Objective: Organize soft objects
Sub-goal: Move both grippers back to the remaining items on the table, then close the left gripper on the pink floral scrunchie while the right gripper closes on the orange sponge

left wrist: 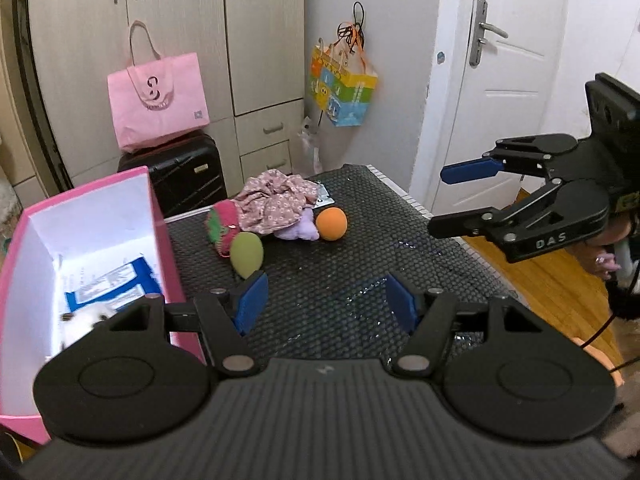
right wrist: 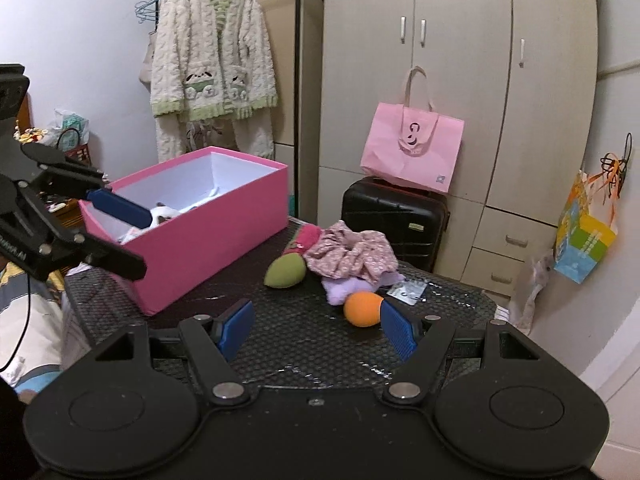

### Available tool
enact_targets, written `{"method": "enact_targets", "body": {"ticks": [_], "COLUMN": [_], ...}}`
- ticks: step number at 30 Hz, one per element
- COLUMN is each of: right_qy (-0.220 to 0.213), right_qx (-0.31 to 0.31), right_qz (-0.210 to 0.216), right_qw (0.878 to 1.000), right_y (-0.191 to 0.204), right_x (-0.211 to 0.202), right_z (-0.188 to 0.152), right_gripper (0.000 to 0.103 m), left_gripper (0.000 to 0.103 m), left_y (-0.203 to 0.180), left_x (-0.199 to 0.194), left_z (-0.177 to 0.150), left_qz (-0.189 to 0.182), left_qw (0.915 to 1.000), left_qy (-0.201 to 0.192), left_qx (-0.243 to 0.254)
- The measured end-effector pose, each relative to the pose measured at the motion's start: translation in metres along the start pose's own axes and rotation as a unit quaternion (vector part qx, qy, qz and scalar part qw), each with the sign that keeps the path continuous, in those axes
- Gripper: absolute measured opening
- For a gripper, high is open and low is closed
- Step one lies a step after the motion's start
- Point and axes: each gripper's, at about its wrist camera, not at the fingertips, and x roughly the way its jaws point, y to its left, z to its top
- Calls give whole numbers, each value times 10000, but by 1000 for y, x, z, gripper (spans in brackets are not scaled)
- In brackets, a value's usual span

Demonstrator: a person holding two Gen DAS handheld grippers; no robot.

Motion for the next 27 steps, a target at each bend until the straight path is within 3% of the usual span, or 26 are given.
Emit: {"method": "enact_targets", "body": {"ticks": [5,10,15,23,27], "right_qy": [129,273,237,209,261], "right_qx": [239,402,641,755,665], "right_qz": [-208,-228,-209,-129,-63], "right_qw": [9994,9986,9974,9968,9974], "right_y": [-8,-19,-37,-49,-48], "right_x": [33,64,86,119,132], "right_z": [-22,-30,-25,-19,-19], "right_gripper": [75,75,75,75,75], "left_gripper": [64,64,65,65,65], "left_y": [6,8,18,13,13], "left_x": [26,47,62,101,109], "left_z": [3,10,18,24,26], "left_qz": [-200,-5,50,767,1212], "left_qw": [9995,9994,9968,9929,9866], "left_qy": [20,-191,-413,-585,-729], "left_qx": [-230,-300,-677,-698,-812]}}
